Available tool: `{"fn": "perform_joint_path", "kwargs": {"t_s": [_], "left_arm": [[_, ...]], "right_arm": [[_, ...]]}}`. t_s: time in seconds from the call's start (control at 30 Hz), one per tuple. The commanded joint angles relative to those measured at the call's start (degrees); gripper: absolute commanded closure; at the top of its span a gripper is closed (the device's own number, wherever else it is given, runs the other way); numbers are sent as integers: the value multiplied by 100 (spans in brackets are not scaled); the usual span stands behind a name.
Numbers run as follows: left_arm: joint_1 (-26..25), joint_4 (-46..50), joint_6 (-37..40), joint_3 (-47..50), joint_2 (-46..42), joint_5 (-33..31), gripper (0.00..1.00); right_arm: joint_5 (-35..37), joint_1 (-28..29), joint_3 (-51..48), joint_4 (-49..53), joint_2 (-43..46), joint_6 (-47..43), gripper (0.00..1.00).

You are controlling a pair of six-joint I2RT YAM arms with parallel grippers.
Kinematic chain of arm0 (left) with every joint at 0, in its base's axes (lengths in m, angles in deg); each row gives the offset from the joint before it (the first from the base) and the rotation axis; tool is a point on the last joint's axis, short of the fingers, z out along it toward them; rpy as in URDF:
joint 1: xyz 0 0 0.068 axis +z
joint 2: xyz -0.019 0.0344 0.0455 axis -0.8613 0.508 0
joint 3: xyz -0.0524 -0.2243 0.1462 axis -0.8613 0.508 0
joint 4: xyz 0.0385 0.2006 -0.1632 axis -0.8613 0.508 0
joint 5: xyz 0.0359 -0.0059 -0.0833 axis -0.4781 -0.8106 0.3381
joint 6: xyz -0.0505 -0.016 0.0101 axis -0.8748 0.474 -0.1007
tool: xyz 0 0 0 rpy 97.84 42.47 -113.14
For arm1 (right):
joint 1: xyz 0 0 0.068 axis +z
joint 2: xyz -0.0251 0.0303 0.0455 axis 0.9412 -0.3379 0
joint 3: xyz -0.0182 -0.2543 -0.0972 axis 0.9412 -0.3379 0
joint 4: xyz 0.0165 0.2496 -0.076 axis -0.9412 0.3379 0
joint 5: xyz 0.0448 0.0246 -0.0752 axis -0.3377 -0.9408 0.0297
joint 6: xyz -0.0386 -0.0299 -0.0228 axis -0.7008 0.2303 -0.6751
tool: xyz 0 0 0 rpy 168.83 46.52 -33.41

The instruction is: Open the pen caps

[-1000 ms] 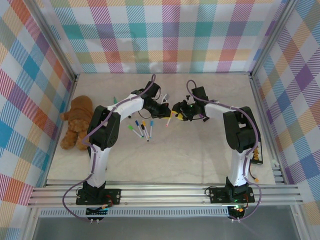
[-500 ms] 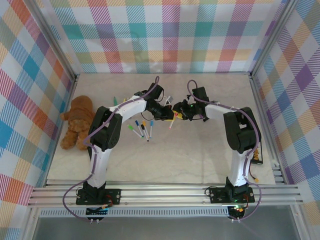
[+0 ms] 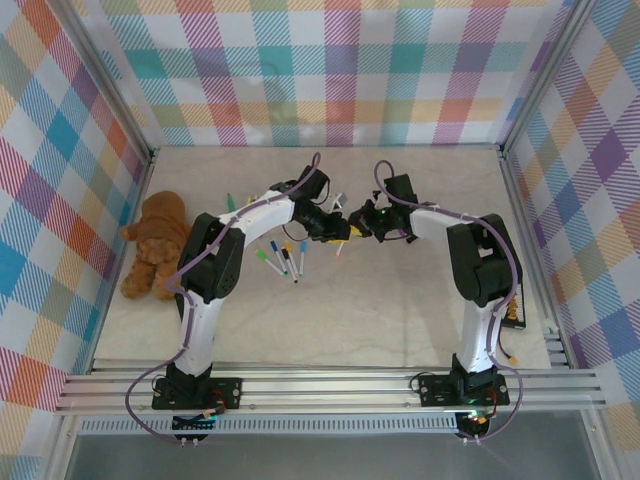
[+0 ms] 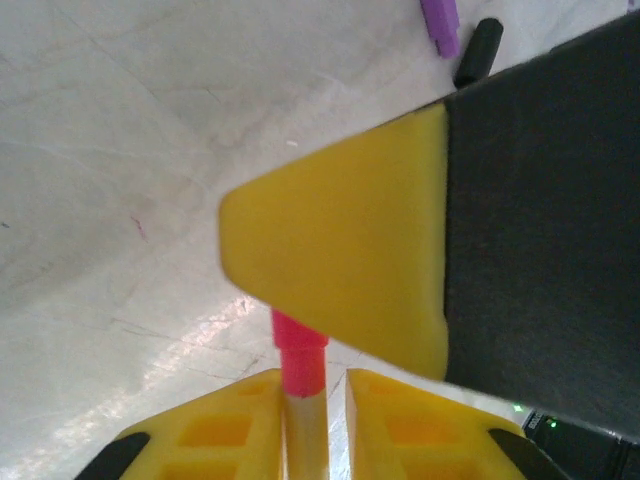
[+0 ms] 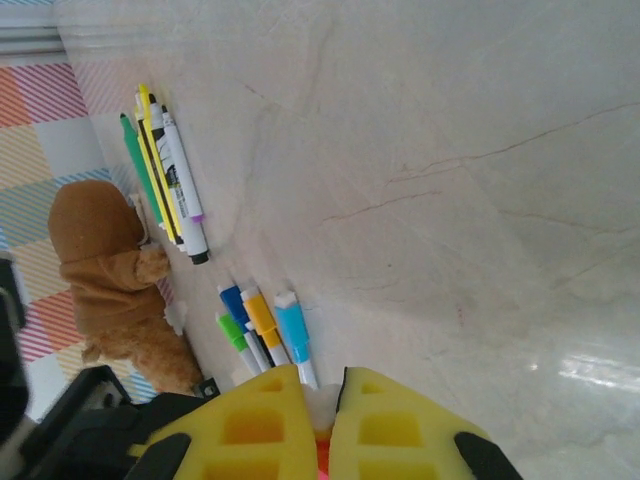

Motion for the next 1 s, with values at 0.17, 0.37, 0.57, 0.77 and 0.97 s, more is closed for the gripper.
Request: {"fn": "perform_joint_path", "kwargs": {"t_s": [0.17, 0.37, 0.57, 0.77, 0.97], "left_arm": [[-255, -177, -47, 432, -317, -67, 99], [-263, -455, -213, 989, -927, -442, 100], [-799, 187, -95, 2660, -3088, -348, 100], [-686, 538, 100, 2444, -3555, -665, 100], [231, 1064, 180, 789, -1680, -2037, 100]], "right_arm": [[-45, 67, -26, -116, 322, 106, 100], [469, -172, -202, 120, 511, 69, 100], [549, -1553, 275, 513, 478, -48, 100], [393, -1504, 687, 632, 290, -104, 100], [1091, -1276, 1066, 1757, 321, -955, 100]]}}
